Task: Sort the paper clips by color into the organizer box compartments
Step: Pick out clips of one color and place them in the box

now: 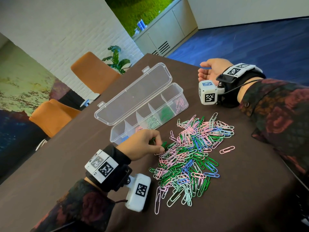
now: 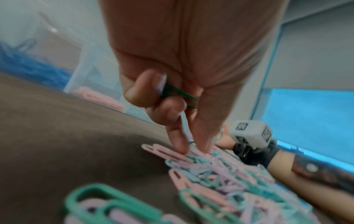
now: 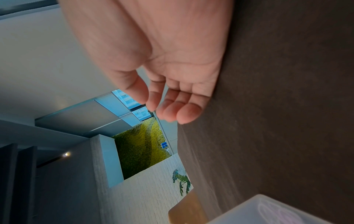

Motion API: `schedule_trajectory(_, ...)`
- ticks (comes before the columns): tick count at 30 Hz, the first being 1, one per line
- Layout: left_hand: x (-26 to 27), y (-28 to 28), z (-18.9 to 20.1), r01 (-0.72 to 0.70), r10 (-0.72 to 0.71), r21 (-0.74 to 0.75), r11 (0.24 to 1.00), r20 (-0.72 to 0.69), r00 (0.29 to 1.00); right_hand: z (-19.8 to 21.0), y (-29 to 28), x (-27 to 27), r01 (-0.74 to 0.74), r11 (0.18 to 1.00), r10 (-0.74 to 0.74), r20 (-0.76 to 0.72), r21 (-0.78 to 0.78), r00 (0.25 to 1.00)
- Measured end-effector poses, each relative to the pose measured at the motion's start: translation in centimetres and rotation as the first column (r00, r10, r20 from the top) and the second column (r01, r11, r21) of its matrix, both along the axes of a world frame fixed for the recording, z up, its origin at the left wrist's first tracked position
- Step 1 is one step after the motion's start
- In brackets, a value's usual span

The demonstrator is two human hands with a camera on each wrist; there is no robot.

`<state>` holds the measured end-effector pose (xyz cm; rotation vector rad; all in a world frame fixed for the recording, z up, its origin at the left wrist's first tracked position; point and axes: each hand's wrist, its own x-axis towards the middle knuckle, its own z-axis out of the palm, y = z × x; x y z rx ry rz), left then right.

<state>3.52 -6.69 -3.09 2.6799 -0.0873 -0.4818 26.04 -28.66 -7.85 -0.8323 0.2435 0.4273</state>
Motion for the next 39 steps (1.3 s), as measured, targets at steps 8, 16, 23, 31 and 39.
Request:
schedule_trajectory(8, -0.8, 0.6, -1.3, -0.257, 0.253, -0.801, 0.541, -0.136, 0.958, 0.0, -0.2, 0.2, 0.004, 1.000, -0.004, 0.004, -0.009, 1.000)
schedule_trajectory(16, -1.0, 0.7, -2.0, -0.186, 0.205, -0.981, 0.055, -0.171, 0.964, -0.2, -0.1, 0.2, 0.007, 1.000, -0.007, 0.050, 0.009, 0.999)
schedule_trajectory(23, -0.4, 0.7, -2.4, -0.253, 0.217, -0.967, -0.024, -0.252, 0.943, -0.2, -0.2, 0.3, -0.001, 1.000, 0.001, 0.038, -0.011, 0.999)
schedule_trajectory(31, 0.8, 0.7, -1.7, -0.281, 0.314, -0.635, 0.719, -0.063, 0.947, -0.2, -0.1, 0.2, 0.030, 0.999, -0.028, 0.043, -0.032, 0.999)
schedule_trajectory(39, 2.1, -1.0, -0.2, 0.105, -0.105, 0.324, 0.940, -0.018, 0.994, -0.1, -0.1, 0.1, 0.038, 0.999, -0.037, 0.040, -0.020, 0.998)
